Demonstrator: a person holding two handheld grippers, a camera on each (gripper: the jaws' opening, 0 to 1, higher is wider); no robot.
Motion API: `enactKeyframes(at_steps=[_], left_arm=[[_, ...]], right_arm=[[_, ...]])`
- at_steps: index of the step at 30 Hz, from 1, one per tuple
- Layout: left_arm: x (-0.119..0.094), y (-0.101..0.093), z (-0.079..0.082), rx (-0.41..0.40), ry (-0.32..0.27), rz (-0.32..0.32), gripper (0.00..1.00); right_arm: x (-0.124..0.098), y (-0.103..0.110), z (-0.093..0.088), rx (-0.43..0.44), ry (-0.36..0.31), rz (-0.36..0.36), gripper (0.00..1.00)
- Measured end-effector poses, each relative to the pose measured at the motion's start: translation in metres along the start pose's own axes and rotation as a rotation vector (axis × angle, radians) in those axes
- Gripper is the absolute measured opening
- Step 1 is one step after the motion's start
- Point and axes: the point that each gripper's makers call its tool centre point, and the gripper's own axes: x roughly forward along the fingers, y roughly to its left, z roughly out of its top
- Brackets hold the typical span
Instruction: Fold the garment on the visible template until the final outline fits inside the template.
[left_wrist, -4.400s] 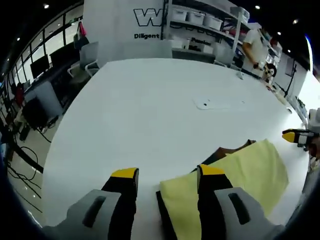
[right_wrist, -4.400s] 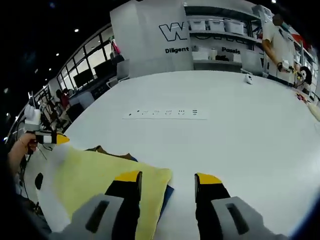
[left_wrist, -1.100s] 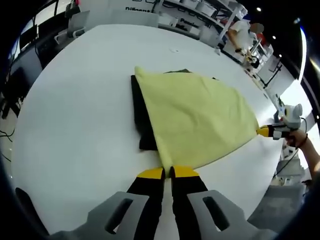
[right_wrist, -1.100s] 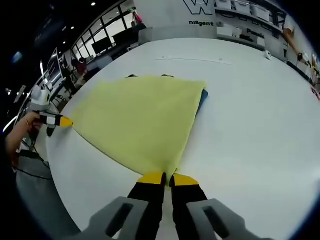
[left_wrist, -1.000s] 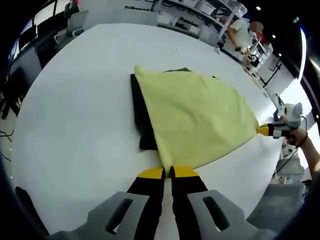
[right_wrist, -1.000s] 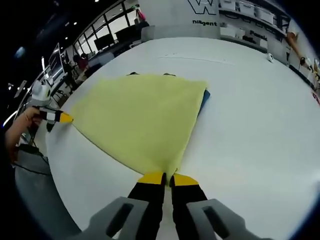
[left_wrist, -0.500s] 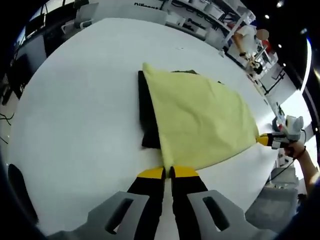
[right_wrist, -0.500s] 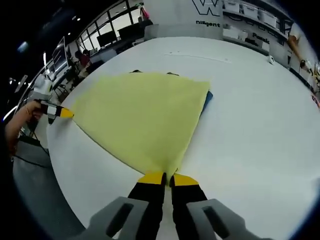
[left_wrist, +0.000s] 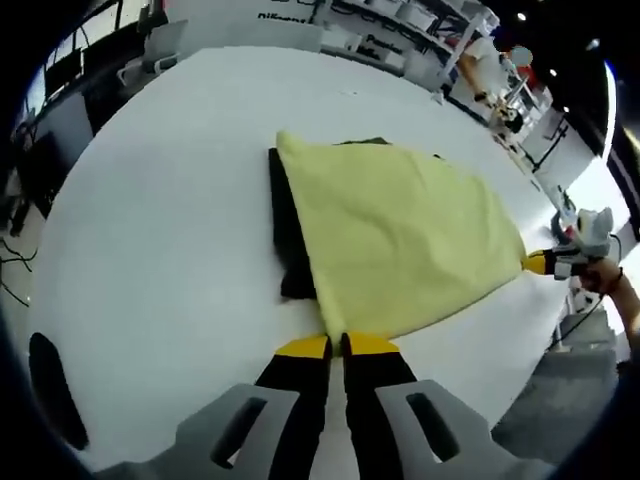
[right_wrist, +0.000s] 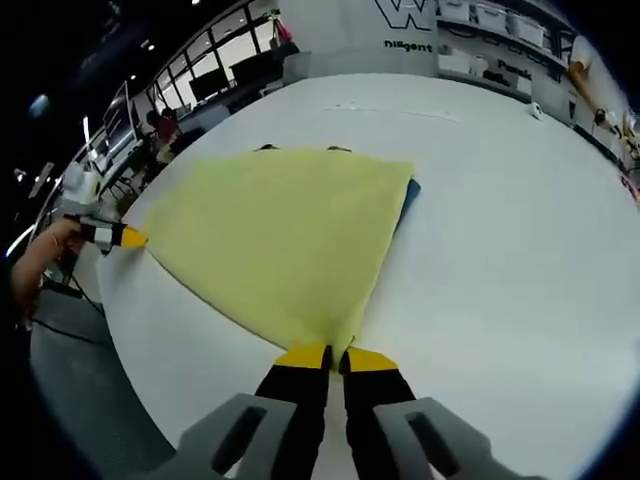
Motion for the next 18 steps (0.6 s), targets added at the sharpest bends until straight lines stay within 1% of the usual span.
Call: enactKeyframes(at_steps=[2, 4, 5, 7, 9, 10, 12, 13, 14, 15, 16, 17, 18], left_arm=[[0.001, 0.000, 0.002, -0.029, -0.006, 0.028, 0.09], [0.002, 0.004, 0.005, -0.015, -0.029, 0.049, 0.10], [0.003, 0.004, 0.005, -0.007, -0.035, 0.055, 0.10], [0.002, 0.002, 0.005, -0.007, -0.045, 0.065, 0.12], [0.002, 0.003, 0.007, -0.011, -0.047, 0.062, 0.19], [0.002, 0.002, 0.011, -0.015, -0.067, 0.057, 0.26], [-0.001, 0.004, 0.012, -0.021, -0.070, 0.056, 0.36], [-0.003, 0.005, 0.012, -0.030, -0.069, 0.063, 0.39], [-0.005, 0.005, 0.011, -0.031, -0.070, 0.064, 0.39], [-0.009, 0.004, 0.011, -0.028, -0.082, 0.058, 0.40], [-0.012, 0.004, 0.012, -0.034, -0.092, 0.056, 0.44], [-0.016, 0.002, 0.012, -0.038, -0.102, 0.053, 0.48], [-0.020, 0.001, 0.013, -0.038, -0.119, 0.054, 0.51]], right_arm=[[0.000, 0.001, 0.000, -0.015, -0.010, 0.014, 0.00], [0.000, 0.001, 0.000, -0.003, -0.014, 0.016, 0.00], [0.000, 0.001, 0.001, 0.008, -0.012, 0.014, 0.00], [0.000, 0.003, 0.001, 0.000, -0.012, 0.005, 0.00], [0.001, 0.003, 0.002, -0.007, -0.027, -0.002, 0.02], [0.001, 0.004, 0.003, -0.009, -0.035, -0.002, 0.04], [-0.001, 0.007, 0.007, 0.016, -0.056, -0.006, 0.15], [-0.002, 0.006, 0.008, 0.023, -0.066, -0.022, 0.25], [-0.002, 0.007, 0.012, 0.014, -0.083, -0.024, 0.41], [-0.003, 0.006, 0.010, 0.029, -0.070, -0.035, 0.53], [-0.006, 0.009, 0.013, 0.019, -0.084, -0.039, 0.61], [-0.010, 0.011, 0.021, -0.007, -0.128, -0.046, 0.65], [-0.013, 0.012, 0.023, -0.013, -0.140, -0.045, 0.66]])
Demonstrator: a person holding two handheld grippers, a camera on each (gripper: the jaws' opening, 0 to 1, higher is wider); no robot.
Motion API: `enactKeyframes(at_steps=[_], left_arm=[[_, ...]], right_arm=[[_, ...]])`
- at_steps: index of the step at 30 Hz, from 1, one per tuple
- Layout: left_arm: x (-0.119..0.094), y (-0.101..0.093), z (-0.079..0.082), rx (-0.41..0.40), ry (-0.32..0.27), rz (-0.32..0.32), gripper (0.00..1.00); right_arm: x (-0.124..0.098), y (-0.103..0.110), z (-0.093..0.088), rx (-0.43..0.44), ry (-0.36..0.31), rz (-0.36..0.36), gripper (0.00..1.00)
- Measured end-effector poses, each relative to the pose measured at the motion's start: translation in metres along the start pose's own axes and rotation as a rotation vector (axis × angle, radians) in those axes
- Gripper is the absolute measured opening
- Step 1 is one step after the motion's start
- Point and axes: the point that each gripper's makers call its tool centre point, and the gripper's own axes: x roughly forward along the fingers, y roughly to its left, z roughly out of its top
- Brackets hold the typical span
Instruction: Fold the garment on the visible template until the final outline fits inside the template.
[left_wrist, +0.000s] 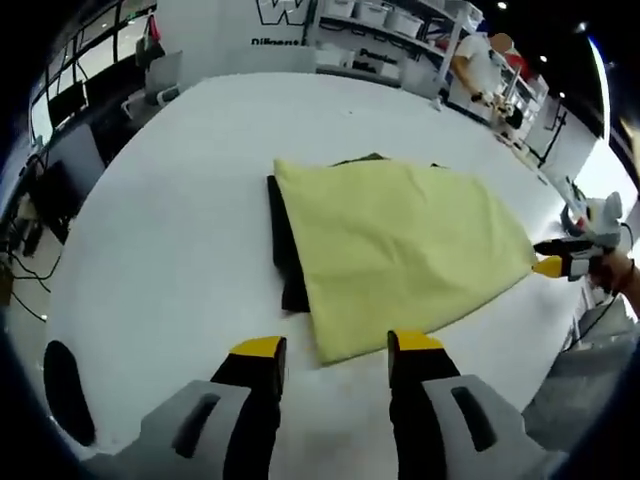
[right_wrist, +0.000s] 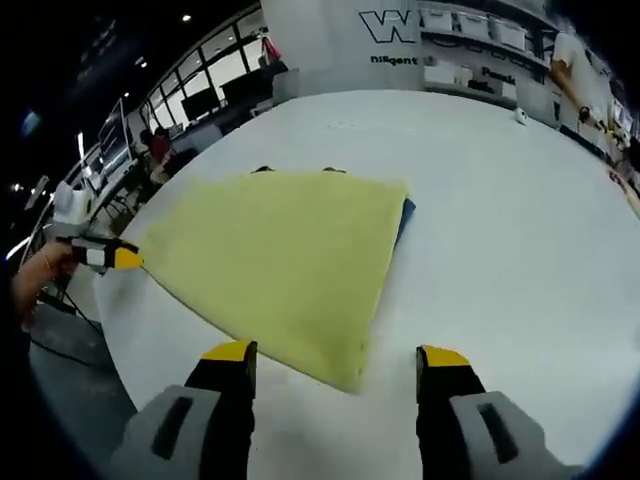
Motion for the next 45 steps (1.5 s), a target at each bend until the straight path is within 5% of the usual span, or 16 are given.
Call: enactKeyframes(at_steps=[5, 12, 24, 45], left_arm=[[-0.012, -0.004, 0.015, -0.042, -0.109, -0.036, 0.77], [-0.031, -0.010, 0.008, 0.035, -0.111, -0.025, 0.99], [-0.066, -0.020, 0.010, 0.014, -0.184, -0.039, 0.99], [-0.095, -0.018, 0.009, 0.018, -0.258, -0.005, 0.99]], right_arm=[[-0.019, 0.008, 0.013, -0.003, -0.056, 0.005, 0.80], [-0.048, 0.019, 0.025, -0.032, -0.142, 0.009, 0.99], [-0.075, 0.031, 0.007, -0.024, -0.153, 0.012, 0.99], [-0.106, 0.038, 0.001, -0.034, -0.214, -0.008, 0.99]])
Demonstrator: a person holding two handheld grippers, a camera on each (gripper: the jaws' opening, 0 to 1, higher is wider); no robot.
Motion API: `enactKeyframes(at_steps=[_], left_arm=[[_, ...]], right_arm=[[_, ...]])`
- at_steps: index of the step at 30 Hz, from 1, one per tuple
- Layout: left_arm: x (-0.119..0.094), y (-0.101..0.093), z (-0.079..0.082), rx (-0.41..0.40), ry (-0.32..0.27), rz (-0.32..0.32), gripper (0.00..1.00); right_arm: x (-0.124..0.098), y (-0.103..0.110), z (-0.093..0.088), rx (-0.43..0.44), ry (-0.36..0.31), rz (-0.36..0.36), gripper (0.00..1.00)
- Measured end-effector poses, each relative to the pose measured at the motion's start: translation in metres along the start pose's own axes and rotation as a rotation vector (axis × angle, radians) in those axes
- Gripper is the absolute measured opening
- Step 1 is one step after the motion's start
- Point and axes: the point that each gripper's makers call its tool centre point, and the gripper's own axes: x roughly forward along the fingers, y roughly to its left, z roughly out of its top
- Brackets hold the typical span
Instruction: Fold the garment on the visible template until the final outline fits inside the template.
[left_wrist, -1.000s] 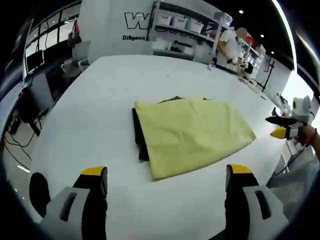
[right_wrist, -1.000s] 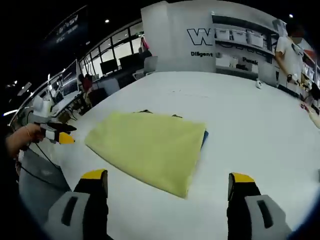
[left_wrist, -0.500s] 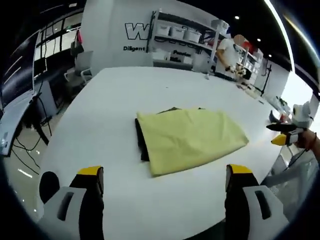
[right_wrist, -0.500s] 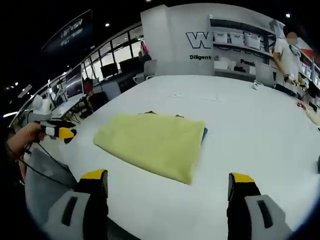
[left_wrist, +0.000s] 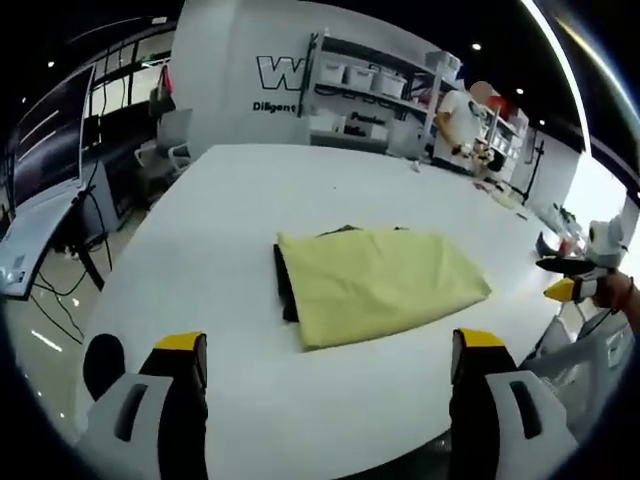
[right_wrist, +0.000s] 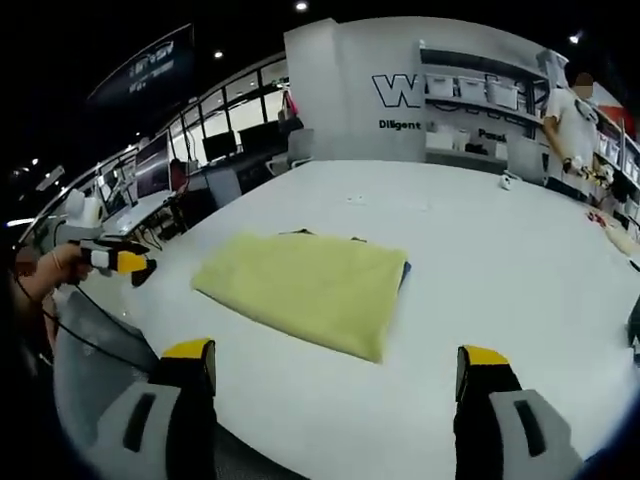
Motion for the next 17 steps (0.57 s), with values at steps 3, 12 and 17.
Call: enactKeyframes(at_steps=[3, 12, 17], left_arm=[[-0.0010, 0.0001, -0.0018, 0.003, 0.006, 0.001, 0.99], [-0.0021, -0.0046, -0.0081, -0.002, 0.017, -0.004, 0.99], [-0.0026, -0.0063, -0.0079, -0.003, 0.019, -0.013, 0.99]], right_arm=[[-0.0031, 0.0012, 0.0000, -0.002, -0.009, 0.000, 0.99], [-0.0098, 0.0016, -0.0007, -0.017, -0.016, -0.006, 0.99], [-0.0111, 0.0019, -0.0009, -0.026, -0.014, -0.007, 0.99]])
